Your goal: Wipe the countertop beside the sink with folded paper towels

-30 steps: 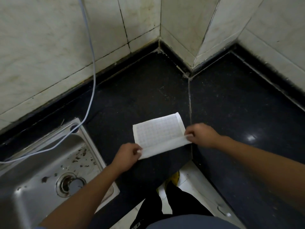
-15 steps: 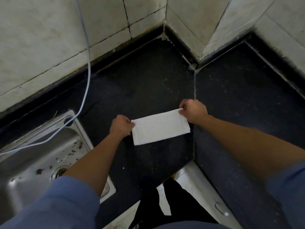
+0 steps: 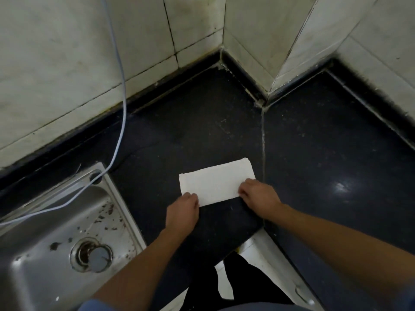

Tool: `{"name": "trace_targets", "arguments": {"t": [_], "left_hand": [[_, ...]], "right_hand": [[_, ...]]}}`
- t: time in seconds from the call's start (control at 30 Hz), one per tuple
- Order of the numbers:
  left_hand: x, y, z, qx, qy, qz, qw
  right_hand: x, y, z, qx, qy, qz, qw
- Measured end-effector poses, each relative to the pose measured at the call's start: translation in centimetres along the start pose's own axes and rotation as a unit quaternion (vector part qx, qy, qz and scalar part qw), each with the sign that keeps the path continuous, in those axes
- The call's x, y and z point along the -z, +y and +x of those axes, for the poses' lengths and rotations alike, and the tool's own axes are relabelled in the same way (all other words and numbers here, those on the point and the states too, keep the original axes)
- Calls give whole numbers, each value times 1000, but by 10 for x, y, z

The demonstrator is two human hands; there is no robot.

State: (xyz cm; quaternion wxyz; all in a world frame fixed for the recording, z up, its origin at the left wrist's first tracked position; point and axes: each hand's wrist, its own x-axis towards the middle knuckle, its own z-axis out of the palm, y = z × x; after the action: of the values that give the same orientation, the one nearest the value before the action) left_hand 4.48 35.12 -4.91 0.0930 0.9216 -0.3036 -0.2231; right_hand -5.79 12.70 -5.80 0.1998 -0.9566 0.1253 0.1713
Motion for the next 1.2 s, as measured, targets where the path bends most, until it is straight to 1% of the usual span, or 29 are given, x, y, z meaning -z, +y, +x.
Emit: {"name": "trace_targets", "arguments": {"t": [0.07,0.13,0.2,0.3,0.33,0.4,0.47,0.5,0.6,0.67,0.73,0.77,0.83,0.97,1.07,1.2], "left_hand": [[-3,-17,-3,18,16,-18,1000],[-5,-27,-6,10,27,-21,999],[-6,-30,-6,-17,43,-7,999],[1,-34,0,-77,86,38,993],[5,-35,4,-96,84,62,990],[12,-36,13,-112,37,111,987],[17,-39,20,-101,-17,133,986],[18,-41,22,-94,-32,134,986],[17,-43,22,-87,-39,133,986],[16,-43,19,-87,-41,139,986],[18,-42,20,-85,-40,135,986],[19,-41,20,-84,-40,127,987],[24,-40,18,-75,-34,99,992],[36,-52,6,-23,29,25,999],[42,-69,-7,12,35,18,999],[43,-88,-21,33,29,13,999]], "right_hand": [[6,21,-6,-38,27,10,999],[13,34,-11,-58,20,0,998],[21,37,-10,-77,11,-4,997],[35,28,3,-126,57,27,990],[39,23,10,-147,63,33,987],[42,10,23,-181,42,16,982],[40,-1,34,-217,13,3,976],[39,-5,39,-241,5,15,971],[41,-4,48,-309,-9,100,946],[44,0,50,-325,-15,192,926],[51,-1,49,-336,1,282,899],[55,-4,48,-340,11,311,887],[65,-14,47,-329,23,332,884],[74,-48,48,-247,34,334,909],[65,-84,57,-201,6,324,924],[33,-127,70,-175,-46,280,943]]}}
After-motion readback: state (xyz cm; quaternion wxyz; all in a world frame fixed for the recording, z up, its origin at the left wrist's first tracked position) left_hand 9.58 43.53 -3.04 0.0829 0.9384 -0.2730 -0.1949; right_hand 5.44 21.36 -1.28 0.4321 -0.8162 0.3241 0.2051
